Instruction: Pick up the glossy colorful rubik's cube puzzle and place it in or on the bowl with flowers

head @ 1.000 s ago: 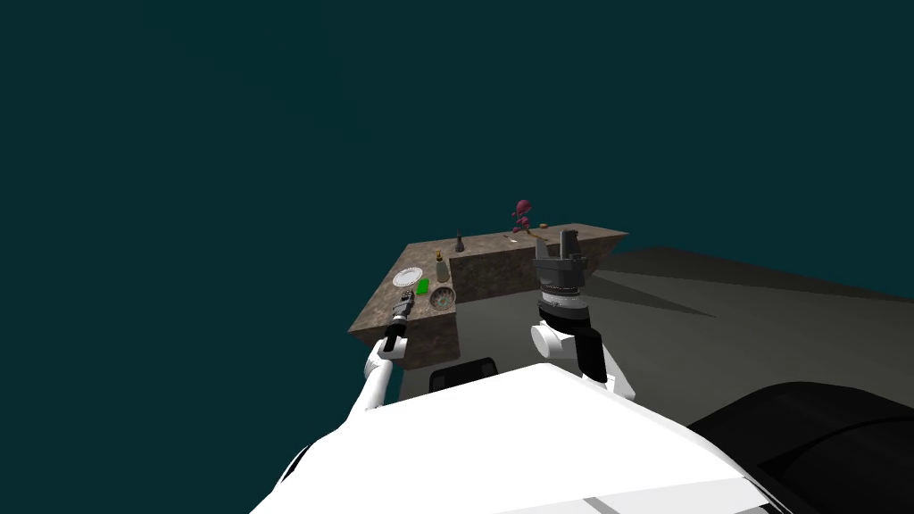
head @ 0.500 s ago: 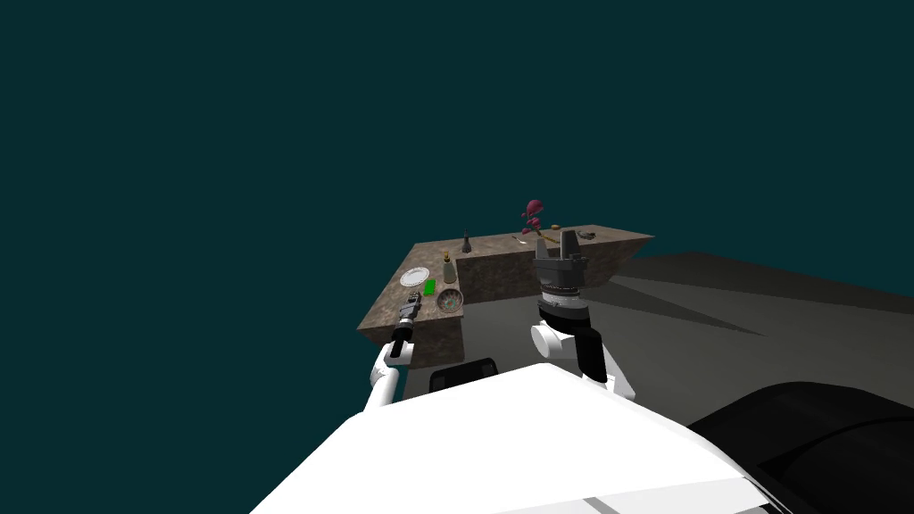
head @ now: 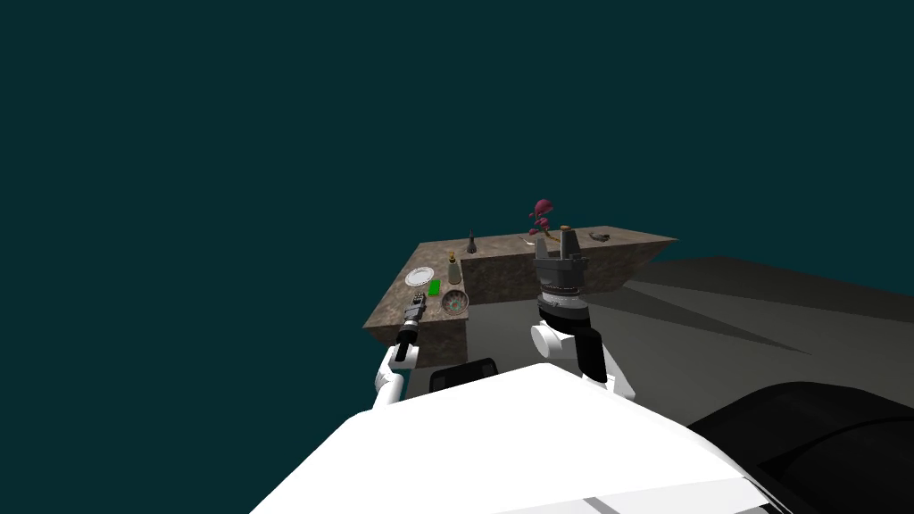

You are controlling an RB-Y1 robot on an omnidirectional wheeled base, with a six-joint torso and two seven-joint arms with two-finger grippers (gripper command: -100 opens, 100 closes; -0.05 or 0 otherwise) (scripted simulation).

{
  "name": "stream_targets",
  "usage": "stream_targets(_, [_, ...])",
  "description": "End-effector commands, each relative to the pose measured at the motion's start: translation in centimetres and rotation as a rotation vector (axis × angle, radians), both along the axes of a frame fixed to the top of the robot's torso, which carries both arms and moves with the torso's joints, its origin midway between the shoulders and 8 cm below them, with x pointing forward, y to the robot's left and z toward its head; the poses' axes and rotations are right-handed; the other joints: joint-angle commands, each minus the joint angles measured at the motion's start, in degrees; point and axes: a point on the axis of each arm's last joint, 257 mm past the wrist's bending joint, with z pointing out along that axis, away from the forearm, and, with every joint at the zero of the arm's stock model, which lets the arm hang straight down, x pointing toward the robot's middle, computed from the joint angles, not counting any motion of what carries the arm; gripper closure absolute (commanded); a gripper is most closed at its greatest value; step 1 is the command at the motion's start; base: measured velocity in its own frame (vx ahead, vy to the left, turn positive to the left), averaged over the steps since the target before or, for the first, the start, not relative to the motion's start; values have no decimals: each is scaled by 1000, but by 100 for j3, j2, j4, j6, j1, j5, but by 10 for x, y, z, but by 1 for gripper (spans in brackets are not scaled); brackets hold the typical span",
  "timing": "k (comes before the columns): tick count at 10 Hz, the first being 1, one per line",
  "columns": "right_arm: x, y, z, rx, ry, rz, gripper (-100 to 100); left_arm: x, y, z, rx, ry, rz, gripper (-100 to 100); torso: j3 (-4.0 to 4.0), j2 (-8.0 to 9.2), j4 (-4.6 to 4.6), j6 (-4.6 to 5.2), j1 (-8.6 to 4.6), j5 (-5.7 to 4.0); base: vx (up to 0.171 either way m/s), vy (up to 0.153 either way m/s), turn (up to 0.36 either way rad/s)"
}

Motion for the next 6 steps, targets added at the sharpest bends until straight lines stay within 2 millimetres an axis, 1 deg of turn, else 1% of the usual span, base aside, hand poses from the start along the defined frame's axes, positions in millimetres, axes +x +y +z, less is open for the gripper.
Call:
stream_targets(1, [0,0,0,0,0,0,0,-3,10,-5,29,12,-4,100,0,0,0,0,0,0,-221,-50,45])
stream_targets(2, [0,0,0,0,0,0,0,-3,17,-5,49,14,-6,100,26,76,-17,-14,-10,6,-337,-94,81])
stream_targets(3, [0,0,0,0,0,0,0,-1,25,-2,67,12,-9,100,46,134,-33,-21,-18,15,-280,-57,88])
stream_targets(4, [0,0,0,0,0,0,0,2,30,3,83,6,-11,100,42,139,-47,-32,0,21,-209,-61,112])
stream_targets(6, [0,0,0,0,0,0,0,11,37,17,104,-12,-18,100,18,97,-56,-35,5,22,-149,-49,126])
